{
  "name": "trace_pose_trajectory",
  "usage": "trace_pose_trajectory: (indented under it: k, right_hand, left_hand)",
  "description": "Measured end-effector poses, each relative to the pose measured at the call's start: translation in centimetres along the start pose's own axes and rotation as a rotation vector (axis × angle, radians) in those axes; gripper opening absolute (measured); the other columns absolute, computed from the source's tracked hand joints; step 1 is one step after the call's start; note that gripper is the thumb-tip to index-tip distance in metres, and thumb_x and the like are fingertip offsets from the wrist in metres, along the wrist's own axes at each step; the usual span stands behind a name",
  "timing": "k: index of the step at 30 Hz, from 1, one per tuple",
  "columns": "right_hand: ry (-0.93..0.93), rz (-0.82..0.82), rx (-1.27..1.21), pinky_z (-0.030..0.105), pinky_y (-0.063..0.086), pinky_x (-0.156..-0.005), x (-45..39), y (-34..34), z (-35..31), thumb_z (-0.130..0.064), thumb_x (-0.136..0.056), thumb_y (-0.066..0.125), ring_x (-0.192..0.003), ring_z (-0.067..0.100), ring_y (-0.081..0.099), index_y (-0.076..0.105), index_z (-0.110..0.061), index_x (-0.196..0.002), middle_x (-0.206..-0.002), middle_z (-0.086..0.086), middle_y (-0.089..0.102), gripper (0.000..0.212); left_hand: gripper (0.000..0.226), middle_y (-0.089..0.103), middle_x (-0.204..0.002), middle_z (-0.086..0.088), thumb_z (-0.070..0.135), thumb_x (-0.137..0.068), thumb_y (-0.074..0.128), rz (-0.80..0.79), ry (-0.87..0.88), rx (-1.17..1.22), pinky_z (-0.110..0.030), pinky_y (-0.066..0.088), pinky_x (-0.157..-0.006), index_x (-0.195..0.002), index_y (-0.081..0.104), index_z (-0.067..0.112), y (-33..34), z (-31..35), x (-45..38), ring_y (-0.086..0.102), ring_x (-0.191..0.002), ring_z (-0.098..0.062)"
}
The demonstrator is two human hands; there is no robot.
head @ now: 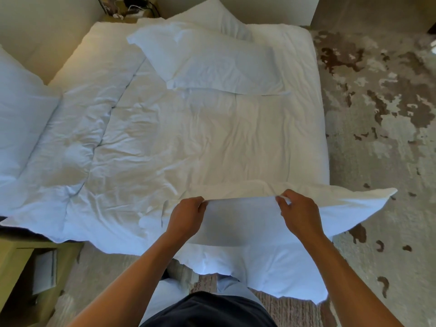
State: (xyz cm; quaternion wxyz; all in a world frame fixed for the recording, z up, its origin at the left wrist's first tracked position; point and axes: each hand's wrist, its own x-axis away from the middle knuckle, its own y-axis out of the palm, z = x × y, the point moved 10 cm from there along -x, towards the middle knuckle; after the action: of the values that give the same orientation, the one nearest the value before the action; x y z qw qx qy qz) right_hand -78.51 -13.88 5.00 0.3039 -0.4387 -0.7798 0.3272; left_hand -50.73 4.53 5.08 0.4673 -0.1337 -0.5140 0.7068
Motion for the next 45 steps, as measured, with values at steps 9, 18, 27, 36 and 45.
trace_pose_trajectory:
  k: [9,18,27,36,45]
  right_hand:
    - [-0.084,0.183,0.001,0.025,0.052,-0.063,0.9,-2.3,-10.5,-0.043,-0.106,0.055,-0.067,0.007,0.07,0.061,-0.028,-0.079,-0.069,-0.011,0.07,0.031]
    - [-0.254,0.176,-0.094,0.026,0.05,-0.067,2.4,2.8,-29.6,-0.031,-0.105,0.06,-0.073,0.006,0.069,0.069,-0.024,-0.084,-0.073,-0.01,0.074,0.024]
    - [-0.368,0.103,-0.149,0.023,0.051,-0.069,5.6,19.8,-46.7,-0.029,-0.104,0.061,-0.076,0.005,0.07,0.075,-0.023,-0.089,-0.077,-0.011,0.075,0.021]
    - [-0.372,-0.148,0.069,0.039,0.055,-0.074,7.7,36.4,-52.1,-0.03,-0.108,0.055,-0.079,0.023,0.068,0.065,-0.014,-0.088,-0.085,0.001,0.072,0.027]
    - [-0.407,-0.192,0.153,0.028,0.049,-0.049,6.4,38.6,-51.4,-0.042,-0.112,0.036,-0.051,0.004,0.062,0.038,-0.027,-0.082,-0.064,-0.002,0.062,0.033]
  left_hand:
    - [0.031,0.058,-0.072,0.002,0.027,-0.105,0.048,0.173,0.126,0.194,-0.029,0.039,-0.058,-0.078,0.062,0.019,-8.5,-2.9,1.7,0.055,-0.066,-0.017]
    - [0.029,0.061,-0.078,0.002,0.033,-0.104,0.048,0.47,0.115,0.195,-0.031,0.044,-0.061,-0.088,0.067,0.019,-24.7,-14.9,5.1,0.058,-0.071,-0.017]
    - [0.031,0.062,-0.095,-0.001,0.032,-0.106,0.048,0.599,-0.176,0.249,-0.029,0.041,-0.07,-0.117,0.074,0.021,-31.7,-37.6,10.1,0.058,-0.08,-0.019]
    - [0.033,0.073,-0.122,-0.007,0.036,-0.106,0.049,0.279,-0.382,0.321,-0.031,0.043,-0.081,-0.118,0.074,0.018,-27.6,-54.8,10.2,0.066,-0.113,-0.03]
    - [0.03,0.069,-0.088,0.002,0.038,-0.106,0.047,0.211,-0.276,0.351,-0.032,0.041,-0.065,-0.101,0.072,0.023,-26.6,-56.6,8.0,0.065,-0.081,-0.021]
